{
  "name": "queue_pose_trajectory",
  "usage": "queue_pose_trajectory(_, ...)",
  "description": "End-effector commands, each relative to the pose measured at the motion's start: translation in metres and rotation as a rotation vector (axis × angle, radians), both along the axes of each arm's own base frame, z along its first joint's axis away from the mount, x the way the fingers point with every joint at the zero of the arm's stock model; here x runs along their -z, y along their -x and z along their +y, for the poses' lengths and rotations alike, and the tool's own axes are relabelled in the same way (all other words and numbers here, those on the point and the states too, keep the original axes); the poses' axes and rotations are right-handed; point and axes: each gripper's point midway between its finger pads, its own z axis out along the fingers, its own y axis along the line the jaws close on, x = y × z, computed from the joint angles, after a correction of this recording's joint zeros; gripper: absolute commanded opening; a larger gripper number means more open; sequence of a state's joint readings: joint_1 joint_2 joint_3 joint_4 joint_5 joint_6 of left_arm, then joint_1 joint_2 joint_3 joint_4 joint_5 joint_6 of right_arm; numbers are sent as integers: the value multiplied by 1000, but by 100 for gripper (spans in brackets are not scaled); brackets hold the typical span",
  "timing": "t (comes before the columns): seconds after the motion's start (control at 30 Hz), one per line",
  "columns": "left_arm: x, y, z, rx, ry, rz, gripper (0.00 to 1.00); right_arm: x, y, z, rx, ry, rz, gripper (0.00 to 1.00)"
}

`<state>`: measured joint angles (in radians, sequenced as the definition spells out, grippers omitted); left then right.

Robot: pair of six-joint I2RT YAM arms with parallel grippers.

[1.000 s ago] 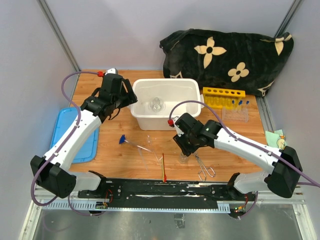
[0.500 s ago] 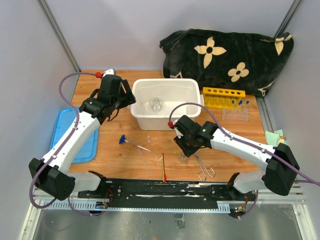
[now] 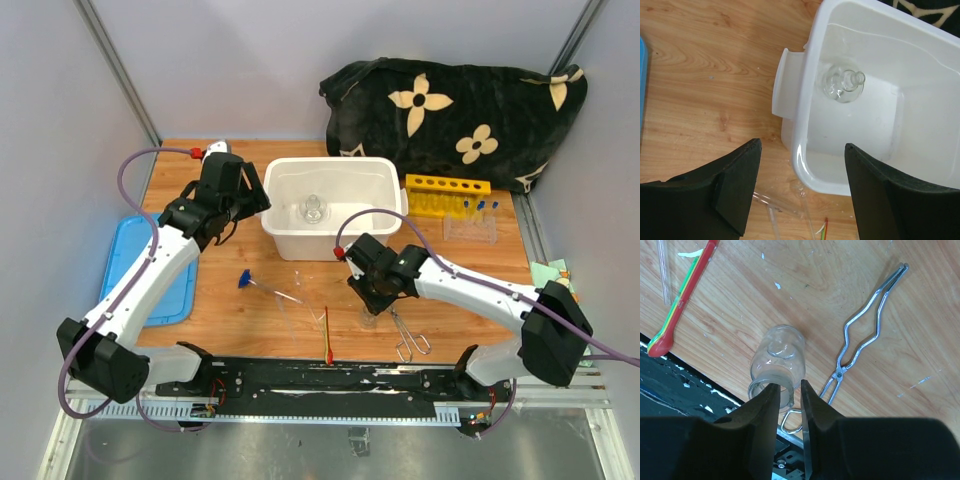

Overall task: Organize the chemistry lab equipment
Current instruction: Pick up the collection bottle at the center of the board.

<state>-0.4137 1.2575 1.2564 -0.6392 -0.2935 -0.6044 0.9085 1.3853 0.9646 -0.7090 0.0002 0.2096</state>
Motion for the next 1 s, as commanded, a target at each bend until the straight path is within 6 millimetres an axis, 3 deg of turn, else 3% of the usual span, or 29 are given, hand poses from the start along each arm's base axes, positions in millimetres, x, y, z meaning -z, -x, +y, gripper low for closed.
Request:
queue_pose_trajectory(0.0,-4,4,5,-13,-14,-16,72,3,1,0,0,2,21,21)
queue_pose_trajectory(0.17,-4,3,6,-16,-18,-18,72,4,1,0,-1,14,31,1)
queue_pose_trajectory(0.4,-3,2,8,-24,-24,-20,72,-29,-9,5,-21,14,-5,1)
queue_pose_trajectory(0.53,-2,3,9,-30,-25,-19,72,-68,-18,15,-36,-15,-41,1)
queue_pose_trajectory(0.77,-5,7,8,-33,5,-37,72,-158,-45,40,-73,-128,-185,1)
queue_pose_trajectory(0.97,-12,11,8,-30,27,-53,72,-219,-78,55,-70,-198,-330,1)
